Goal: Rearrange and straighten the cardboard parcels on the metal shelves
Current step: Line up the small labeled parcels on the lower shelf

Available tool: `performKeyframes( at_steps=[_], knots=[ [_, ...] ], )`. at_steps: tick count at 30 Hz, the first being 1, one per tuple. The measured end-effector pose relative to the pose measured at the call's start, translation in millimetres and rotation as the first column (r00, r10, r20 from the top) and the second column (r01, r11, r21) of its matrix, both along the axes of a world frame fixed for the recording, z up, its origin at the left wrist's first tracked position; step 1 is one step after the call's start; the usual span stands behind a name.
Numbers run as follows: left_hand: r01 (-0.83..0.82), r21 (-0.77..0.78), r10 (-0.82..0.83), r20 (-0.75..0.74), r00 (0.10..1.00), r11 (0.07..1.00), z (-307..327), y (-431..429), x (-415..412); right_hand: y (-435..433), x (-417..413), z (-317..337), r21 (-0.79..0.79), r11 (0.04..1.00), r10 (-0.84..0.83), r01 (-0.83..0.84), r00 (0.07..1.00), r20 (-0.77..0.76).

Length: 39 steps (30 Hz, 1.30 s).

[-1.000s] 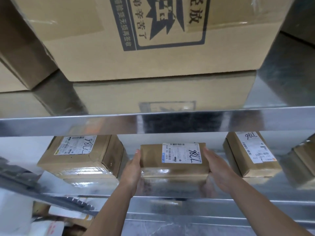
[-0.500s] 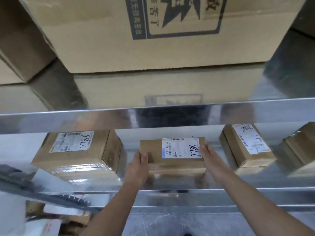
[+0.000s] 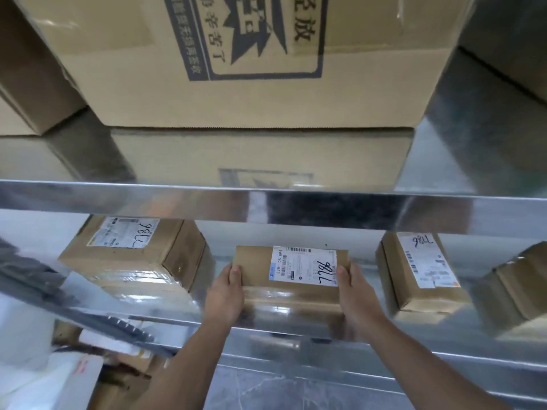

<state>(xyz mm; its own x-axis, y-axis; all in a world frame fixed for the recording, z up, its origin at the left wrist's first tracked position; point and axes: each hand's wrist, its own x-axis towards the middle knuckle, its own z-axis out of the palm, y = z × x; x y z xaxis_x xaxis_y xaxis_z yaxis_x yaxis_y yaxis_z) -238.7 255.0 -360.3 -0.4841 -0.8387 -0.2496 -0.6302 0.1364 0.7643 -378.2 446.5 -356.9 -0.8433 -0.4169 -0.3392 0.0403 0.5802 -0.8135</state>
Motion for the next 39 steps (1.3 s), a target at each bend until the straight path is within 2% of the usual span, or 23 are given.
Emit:
performKeyframes(
  at_steps=[8,19,28,32,39],
  knots=[
    [0.0,-0.018,0.0,-0.009,1.0,1.0,0,10,0,11,-1,-1,-0.016,1.0,0.006,-0.007,1.0,-0.025],
    [0.051,0.072,-0.052,0.013,0.999,0.996,9,1,4,11,7,4,0.018,1.0,-0.025,0.025,1.0,0.013],
    [0.083,0.07,-0.086,0.048,0.995,0.994,5,-2,0,0,10,9,0.031,0.995,-0.094,0.094,0.996,-0.004],
    [0.12,0.057,-0.123,0.055,0.991,0.991,2,-8,2,-2,10,9,0.001,0.991,-0.137,0.137,0.99,0.035],
    [0.152,0.007,-0.152,0.082,0.985,0.988,-1,-19,0,-4,9,9,0.034,0.994,-0.104,0.103,0.994,0.028]
  ],
)
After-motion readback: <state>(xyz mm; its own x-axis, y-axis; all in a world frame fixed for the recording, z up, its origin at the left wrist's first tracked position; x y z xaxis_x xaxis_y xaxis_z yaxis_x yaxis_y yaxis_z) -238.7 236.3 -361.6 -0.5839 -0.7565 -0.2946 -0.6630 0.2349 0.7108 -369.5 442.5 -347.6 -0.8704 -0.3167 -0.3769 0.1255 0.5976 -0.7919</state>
